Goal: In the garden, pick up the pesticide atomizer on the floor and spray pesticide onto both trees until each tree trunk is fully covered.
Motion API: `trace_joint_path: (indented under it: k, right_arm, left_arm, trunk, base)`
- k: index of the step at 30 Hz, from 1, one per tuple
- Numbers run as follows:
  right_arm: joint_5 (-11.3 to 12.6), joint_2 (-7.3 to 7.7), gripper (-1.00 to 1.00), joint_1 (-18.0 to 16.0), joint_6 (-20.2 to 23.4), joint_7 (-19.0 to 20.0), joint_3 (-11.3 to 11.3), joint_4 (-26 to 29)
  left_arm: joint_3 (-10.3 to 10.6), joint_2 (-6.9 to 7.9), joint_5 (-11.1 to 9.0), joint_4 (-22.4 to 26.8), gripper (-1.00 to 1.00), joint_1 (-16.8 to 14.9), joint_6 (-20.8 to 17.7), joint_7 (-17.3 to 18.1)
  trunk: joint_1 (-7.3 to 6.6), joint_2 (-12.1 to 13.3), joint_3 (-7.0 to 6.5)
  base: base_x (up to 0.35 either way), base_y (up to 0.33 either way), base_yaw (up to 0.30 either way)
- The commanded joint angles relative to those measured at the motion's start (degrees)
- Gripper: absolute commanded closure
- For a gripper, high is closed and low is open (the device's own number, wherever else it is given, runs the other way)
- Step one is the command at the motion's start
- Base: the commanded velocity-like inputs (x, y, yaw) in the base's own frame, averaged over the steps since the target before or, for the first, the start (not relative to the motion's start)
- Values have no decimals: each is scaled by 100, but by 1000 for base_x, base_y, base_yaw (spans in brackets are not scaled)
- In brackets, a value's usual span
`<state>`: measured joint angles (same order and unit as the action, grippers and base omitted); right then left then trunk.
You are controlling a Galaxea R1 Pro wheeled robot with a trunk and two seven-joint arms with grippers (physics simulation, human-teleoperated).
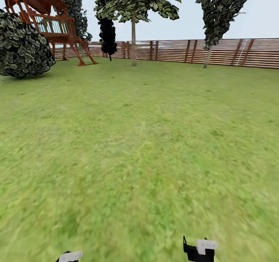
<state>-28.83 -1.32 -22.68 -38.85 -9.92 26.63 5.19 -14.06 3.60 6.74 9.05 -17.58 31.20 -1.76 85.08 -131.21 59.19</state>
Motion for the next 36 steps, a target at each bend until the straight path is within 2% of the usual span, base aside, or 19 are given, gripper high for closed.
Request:
trace_joint_path:
  k: [1,12,36]
  right_arm:
    - [0,0,-100,0,0,-1,0,0]
    - [0,9,-100,1,0,-1,-1,0]
    - [0,9,-100,1,0,8,-3,0]
  left_arm:
    - [2,0,-2,1,100,0,0,-1]
    - [0,0,-6,1,100,0,0,0]
    - [0,0,-6,1,100,0,0,0]
  trunk:
    - [0,0,2]
    - [0,0,7]
    - [0,0,7]
  base:
    - [339,0,265]
    - [339,0,39]
    - [338,87,0]
